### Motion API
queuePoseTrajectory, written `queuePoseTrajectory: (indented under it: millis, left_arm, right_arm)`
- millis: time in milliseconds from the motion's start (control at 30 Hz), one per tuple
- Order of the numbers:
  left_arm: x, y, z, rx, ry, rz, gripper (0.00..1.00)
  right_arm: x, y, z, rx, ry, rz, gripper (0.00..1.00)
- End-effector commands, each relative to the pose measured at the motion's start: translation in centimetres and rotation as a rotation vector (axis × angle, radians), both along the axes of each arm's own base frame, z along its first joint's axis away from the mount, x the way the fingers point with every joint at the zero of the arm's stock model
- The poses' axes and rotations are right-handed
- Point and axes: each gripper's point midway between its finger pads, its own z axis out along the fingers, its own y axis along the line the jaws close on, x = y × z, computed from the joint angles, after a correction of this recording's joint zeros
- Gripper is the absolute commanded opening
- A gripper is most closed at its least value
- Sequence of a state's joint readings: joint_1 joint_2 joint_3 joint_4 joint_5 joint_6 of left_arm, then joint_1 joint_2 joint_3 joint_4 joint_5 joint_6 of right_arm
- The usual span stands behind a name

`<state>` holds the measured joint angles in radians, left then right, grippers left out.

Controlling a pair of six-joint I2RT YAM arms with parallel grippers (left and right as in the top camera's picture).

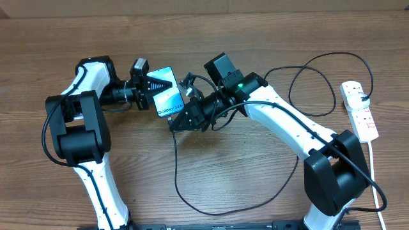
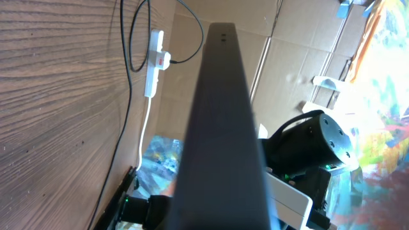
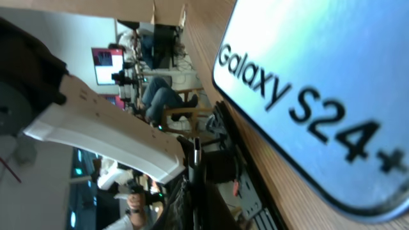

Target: Plug charger to phone and switch on socket

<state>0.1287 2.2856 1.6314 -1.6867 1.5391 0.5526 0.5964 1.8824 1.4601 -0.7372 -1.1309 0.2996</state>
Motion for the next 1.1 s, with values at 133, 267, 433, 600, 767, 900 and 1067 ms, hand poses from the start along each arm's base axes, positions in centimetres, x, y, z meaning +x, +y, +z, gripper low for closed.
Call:
queuePoseTrajectory:
  millis: [133, 267, 433, 600, 767, 900, 1067]
  left_arm:
    - [0.4, 0.2, 3.2, -0.013, -0.158, 0.034, 0.05]
    - [-0.3, 0.8, 6.5, 0.005, -0.279, 0.05, 0.04]
    - [-1.4, 1.3, 10.2, 0.023, -0.383, 0.065, 0.04]
    - [-2.2, 0.8, 11.0, 0.042, -0.413, 0.041, 0.04]
    - [-2.1, 0.5, 11.0, 0.03, -0.41, 0.04, 0.04]
    - [-2.1, 0.5, 11.1, 0.023, -0.407, 0.045, 0.04]
    - [-2.1, 0.5, 11.2, 0.022, -0.403, 0.045, 0.04]
  right_arm:
    - [-1.1, -0.5, 2.0, 0.082, 0.096, 0.041, 0.04]
    - [-2.2, -1.8, 3.1, 0.159, 0.069, 0.096, 0.04]
    - [-3.3, -2.8, 3.1, 0.174, 0.022, 0.131, 0.04]
    - [-2.8, -2.5, 3.7, 0.234, -0.037, 0.144, 0.04]
    - [-2.7, -2.1, 4.4, 0.285, -0.068, 0.158, 0.04]
    - [-2.6, -2.1, 4.4, 0.29, -0.077, 0.159, 0.04]
    - [-2.4, -2.0, 4.5, 0.3, -0.097, 0.161, 0.04]
